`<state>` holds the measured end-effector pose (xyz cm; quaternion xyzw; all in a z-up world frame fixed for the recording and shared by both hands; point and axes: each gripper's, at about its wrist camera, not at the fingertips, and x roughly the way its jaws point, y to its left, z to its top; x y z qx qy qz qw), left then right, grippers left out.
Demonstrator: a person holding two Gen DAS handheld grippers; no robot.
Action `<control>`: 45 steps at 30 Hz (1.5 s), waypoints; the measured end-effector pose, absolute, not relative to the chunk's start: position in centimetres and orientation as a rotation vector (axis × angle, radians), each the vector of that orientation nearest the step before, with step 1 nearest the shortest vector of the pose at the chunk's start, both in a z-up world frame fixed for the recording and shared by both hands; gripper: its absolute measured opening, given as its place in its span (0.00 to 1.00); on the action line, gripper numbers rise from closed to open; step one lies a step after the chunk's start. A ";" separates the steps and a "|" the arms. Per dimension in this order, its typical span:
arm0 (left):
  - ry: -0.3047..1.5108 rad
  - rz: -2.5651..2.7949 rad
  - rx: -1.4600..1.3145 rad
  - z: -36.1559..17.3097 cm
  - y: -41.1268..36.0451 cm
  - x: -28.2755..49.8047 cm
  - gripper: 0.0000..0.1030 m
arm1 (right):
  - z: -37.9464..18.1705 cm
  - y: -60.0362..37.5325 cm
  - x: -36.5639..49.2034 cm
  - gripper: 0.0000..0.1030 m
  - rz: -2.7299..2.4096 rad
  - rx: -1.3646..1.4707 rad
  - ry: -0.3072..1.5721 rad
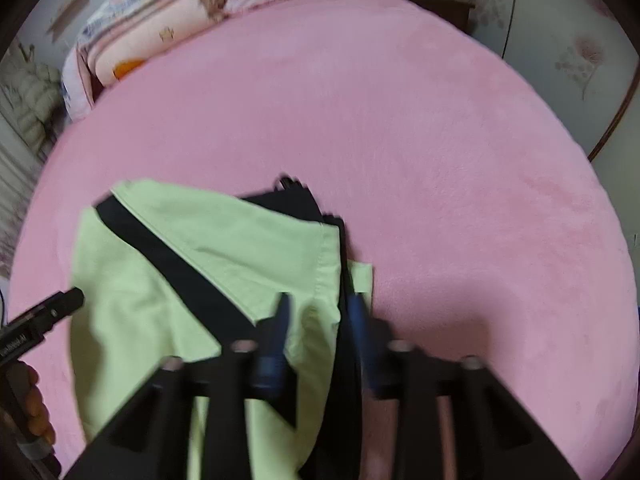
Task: Fold large clothes
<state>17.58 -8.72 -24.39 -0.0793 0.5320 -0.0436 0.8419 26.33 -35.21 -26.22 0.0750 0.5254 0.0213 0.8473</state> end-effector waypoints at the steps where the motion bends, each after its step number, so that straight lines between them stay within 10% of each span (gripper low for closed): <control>1: 1.117 -0.098 -0.165 -23.7 -8.8 17.2 0.88 | -25.3 -35.2 25.9 0.55 0.046 0.157 1.085; 21: 1.127 -0.177 -0.234 -15.9 -8.1 10.8 0.90 | -14.2 -33.1 17.1 0.74 0.094 -0.007 0.946; 45: 1.338 -0.340 -0.493 -30.1 -6.6 11.5 0.90 | -30.5 -38.0 21.4 0.78 0.285 0.355 1.319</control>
